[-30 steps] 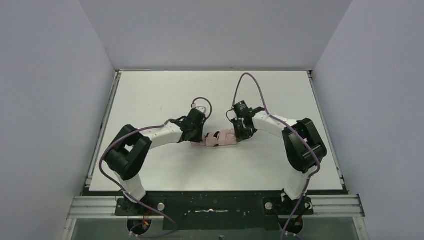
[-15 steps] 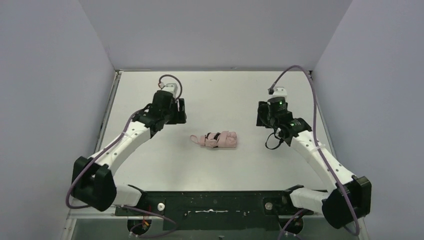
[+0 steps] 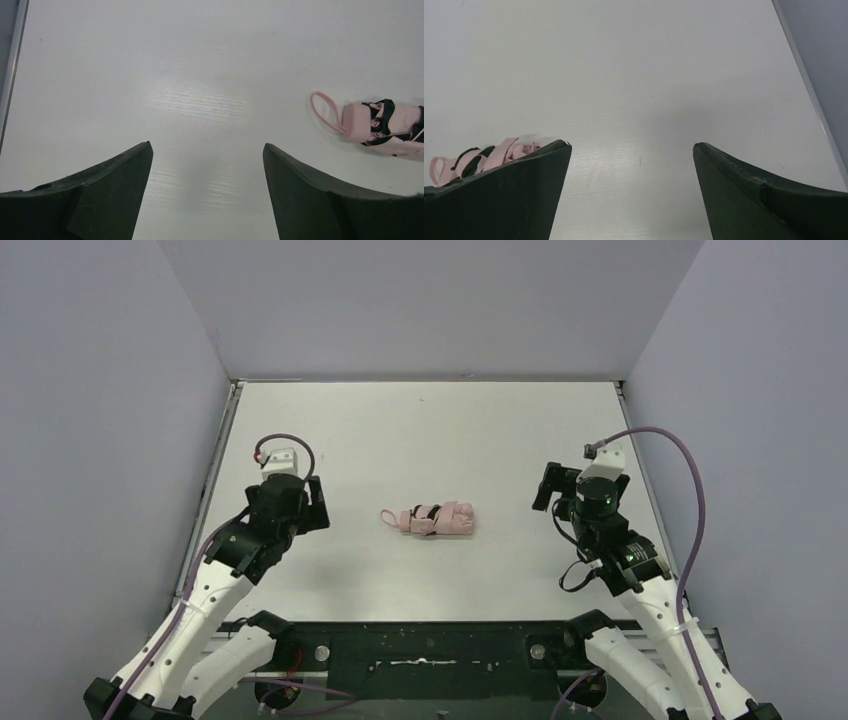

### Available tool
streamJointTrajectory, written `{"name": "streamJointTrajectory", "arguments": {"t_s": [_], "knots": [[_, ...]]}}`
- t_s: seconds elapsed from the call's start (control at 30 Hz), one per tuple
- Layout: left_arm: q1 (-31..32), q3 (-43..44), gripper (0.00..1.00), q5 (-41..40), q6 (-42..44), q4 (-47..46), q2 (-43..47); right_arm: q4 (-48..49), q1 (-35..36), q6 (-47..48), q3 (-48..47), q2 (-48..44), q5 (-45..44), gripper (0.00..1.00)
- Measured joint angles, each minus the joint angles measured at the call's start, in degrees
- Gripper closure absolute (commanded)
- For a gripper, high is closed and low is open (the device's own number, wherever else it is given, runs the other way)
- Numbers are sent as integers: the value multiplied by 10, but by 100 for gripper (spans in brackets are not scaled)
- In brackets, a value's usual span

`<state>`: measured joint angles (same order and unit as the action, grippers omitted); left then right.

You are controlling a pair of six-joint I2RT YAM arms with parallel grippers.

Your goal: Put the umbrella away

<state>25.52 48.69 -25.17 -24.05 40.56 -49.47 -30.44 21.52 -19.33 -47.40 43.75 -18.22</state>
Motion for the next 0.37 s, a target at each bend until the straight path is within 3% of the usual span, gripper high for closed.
{"name": "streamJointTrajectory", "arguments": {"t_s": [0.17, 0.37], "knots": [[2, -55, 12, -1, -24, 8, 63, 13, 3, -30, 97, -59, 0, 0], [3, -76, 10, 0, -33, 0, 95, 39, 3, -40, 143, -60, -1, 0]]}}
